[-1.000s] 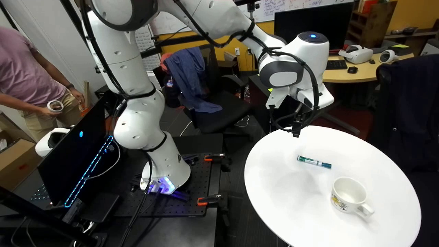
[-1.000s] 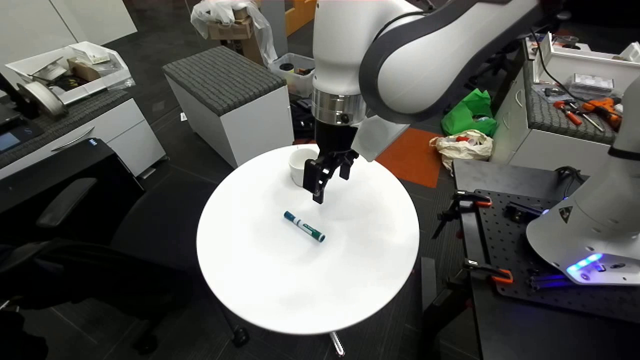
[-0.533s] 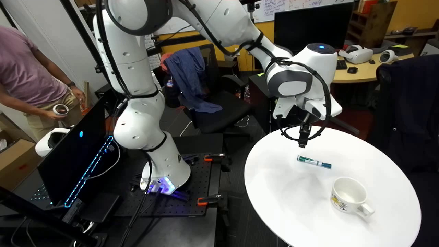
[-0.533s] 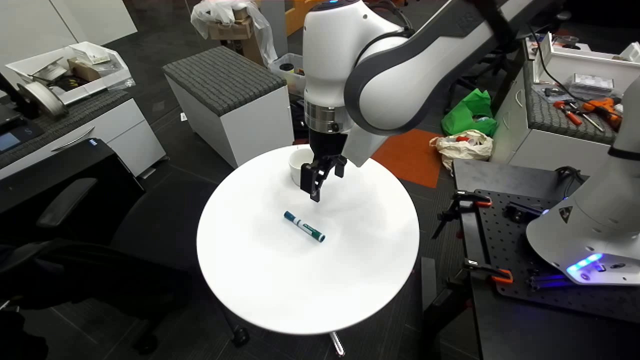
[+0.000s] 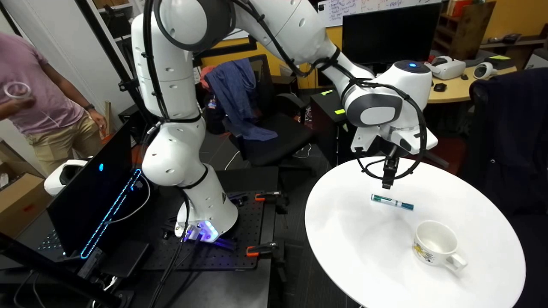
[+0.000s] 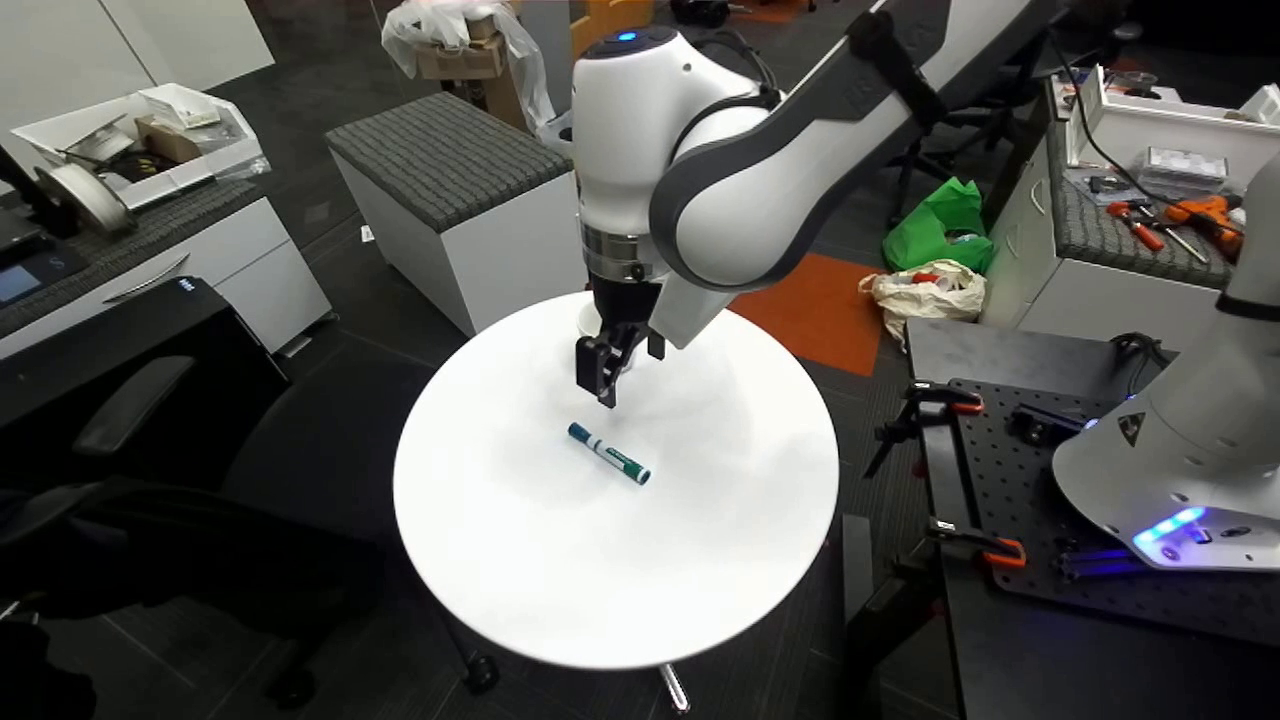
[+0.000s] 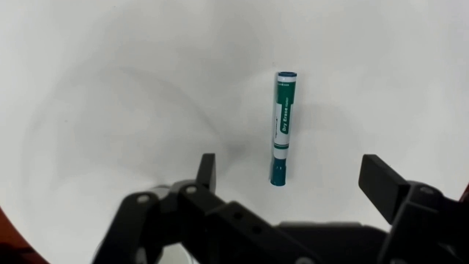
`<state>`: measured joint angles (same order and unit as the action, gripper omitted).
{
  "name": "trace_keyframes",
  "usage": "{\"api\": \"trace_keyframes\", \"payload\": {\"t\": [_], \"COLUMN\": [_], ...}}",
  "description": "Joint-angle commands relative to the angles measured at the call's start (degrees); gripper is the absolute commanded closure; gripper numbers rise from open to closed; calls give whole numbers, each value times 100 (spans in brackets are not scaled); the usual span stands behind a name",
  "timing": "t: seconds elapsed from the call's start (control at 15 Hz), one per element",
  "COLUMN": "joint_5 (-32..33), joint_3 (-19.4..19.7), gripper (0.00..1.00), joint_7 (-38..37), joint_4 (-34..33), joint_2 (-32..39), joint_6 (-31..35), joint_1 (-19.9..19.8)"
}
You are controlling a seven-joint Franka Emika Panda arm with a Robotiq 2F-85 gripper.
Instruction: Pick the marker then put it back on the table
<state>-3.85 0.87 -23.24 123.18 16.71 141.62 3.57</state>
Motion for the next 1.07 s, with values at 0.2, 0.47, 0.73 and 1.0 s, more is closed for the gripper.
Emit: {"api": "trace_keyframes", "payload": {"t": [0.2, 0.47, 0.73, 1.0], "joint_5": [-8, -114, -102, -15], "joint_3": [49, 25, 49, 156], "gripper": [0, 0, 0, 0], "joint_7": [-12, 132, 192, 90], "joint_4": [-207, -727, -1335, -1921], "joint_2": [160, 768, 1439, 2105], "joint_6": [-159, -252, -174, 94], "joint_1": [14, -52, -56, 26]}}
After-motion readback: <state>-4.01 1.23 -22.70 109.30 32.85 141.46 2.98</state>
